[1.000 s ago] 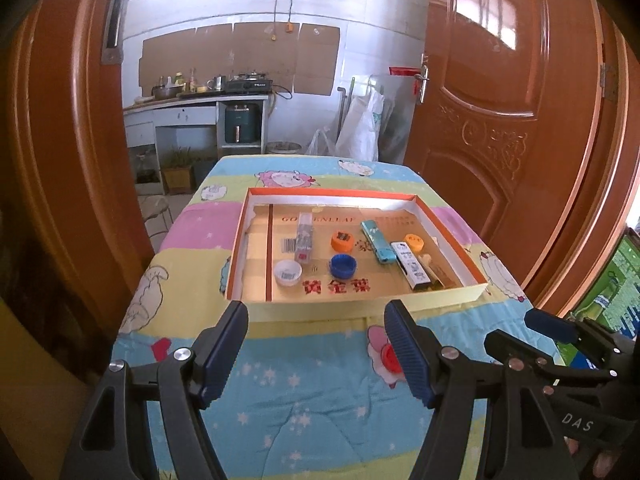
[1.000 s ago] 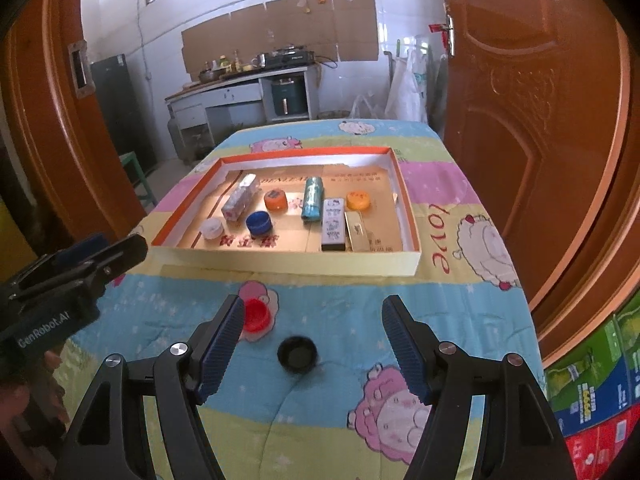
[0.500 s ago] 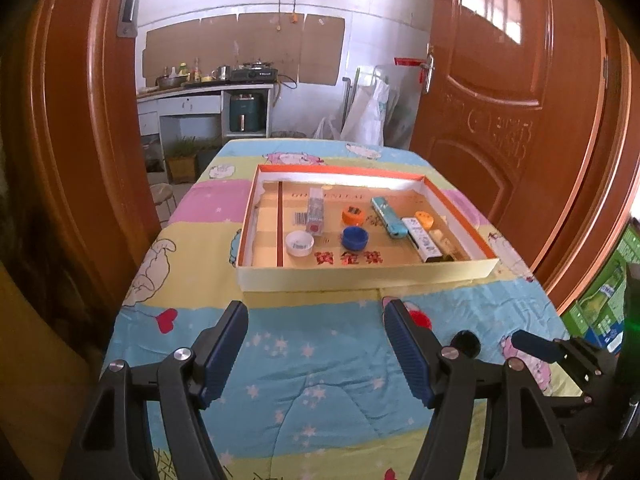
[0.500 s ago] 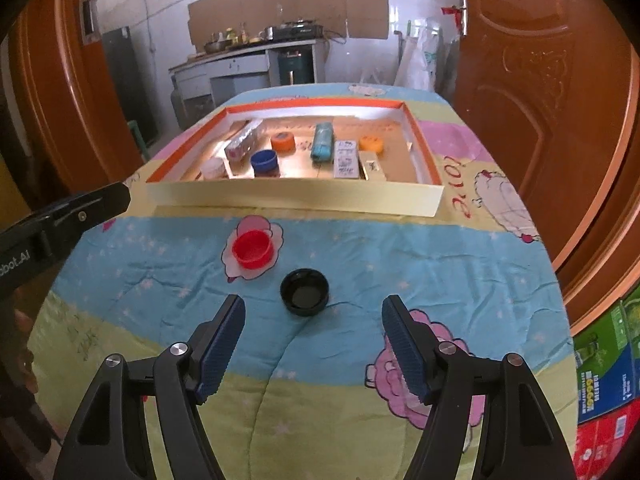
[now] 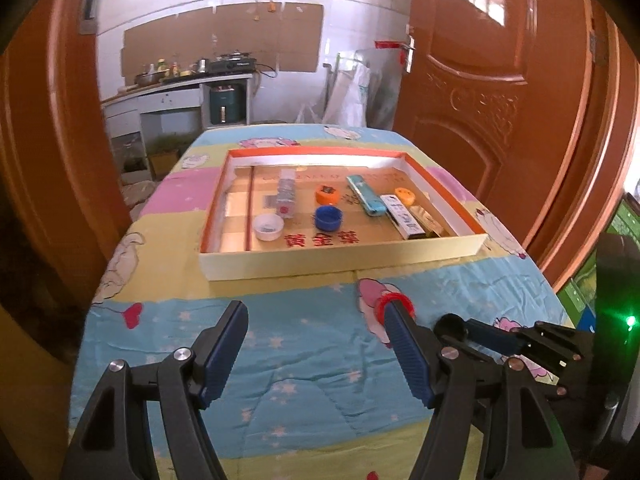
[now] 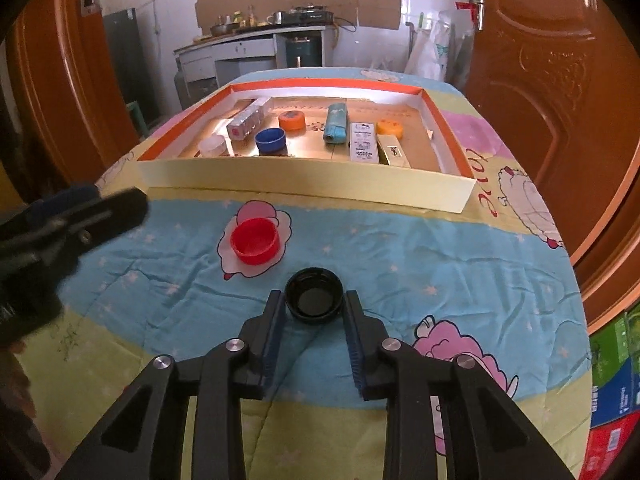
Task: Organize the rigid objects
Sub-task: 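Grasp the black cap with the right tool while the left grasps the red cap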
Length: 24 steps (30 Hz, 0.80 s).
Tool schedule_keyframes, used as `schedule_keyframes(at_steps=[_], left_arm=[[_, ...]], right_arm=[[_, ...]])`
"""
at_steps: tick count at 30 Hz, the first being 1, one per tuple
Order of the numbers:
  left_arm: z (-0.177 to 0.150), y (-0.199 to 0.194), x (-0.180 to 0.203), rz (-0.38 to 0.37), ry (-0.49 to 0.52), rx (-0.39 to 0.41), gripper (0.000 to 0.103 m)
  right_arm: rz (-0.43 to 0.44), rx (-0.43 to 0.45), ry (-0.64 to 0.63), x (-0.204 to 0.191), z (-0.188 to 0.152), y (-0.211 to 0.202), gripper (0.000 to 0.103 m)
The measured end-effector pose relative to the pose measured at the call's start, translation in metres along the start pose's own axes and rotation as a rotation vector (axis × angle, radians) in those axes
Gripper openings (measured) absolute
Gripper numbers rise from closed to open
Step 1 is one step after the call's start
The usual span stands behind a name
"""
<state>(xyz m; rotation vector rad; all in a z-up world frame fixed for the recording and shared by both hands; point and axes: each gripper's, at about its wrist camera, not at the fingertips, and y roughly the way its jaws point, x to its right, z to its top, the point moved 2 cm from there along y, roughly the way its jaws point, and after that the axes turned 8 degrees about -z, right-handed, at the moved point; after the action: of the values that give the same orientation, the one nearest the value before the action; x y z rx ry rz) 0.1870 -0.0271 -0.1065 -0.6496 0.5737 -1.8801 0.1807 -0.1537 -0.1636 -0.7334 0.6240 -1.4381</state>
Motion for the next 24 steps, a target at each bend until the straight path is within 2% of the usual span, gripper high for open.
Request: schedule_keyframes(at_steps=[2,11,17,18,20,24], left_arm=[[0.0,0.006,0.008,-0.015,0.025,-0.012,0.07],[-0.004,0.051,0.049,-0.043,0.148,-0.121,0.07],[-0.001,0.078,0.052,-0.024,0.149,-0.178,0.07],[-0.003,0.082,0.05,-0.022,0.139,-0.191,0.063],[-0.004,0.085,0.045,-0.039,0.116,-0.194,0.058],[-0.003,0.083,0.036,-0.03,0.078,-0.18,0.03]], right_arm=[[0.015,-0.002,0.019,0.006,-0.001,0.0,0.03],[-0.042,0.005,0.062,0.041,-0.011,-0.009,0.03],[-0.029,0.004,0.093,0.053,-0.015,-0.01,0.03],[-0.028,0.005,0.095,0.054,-0.015,-0.01,0.03],[-0.02,0.005,0.1,0.055,-0.016,-0.009,0.03],[-0.018,0.007,0.104,0.056,-0.017,-0.009,0.03]])
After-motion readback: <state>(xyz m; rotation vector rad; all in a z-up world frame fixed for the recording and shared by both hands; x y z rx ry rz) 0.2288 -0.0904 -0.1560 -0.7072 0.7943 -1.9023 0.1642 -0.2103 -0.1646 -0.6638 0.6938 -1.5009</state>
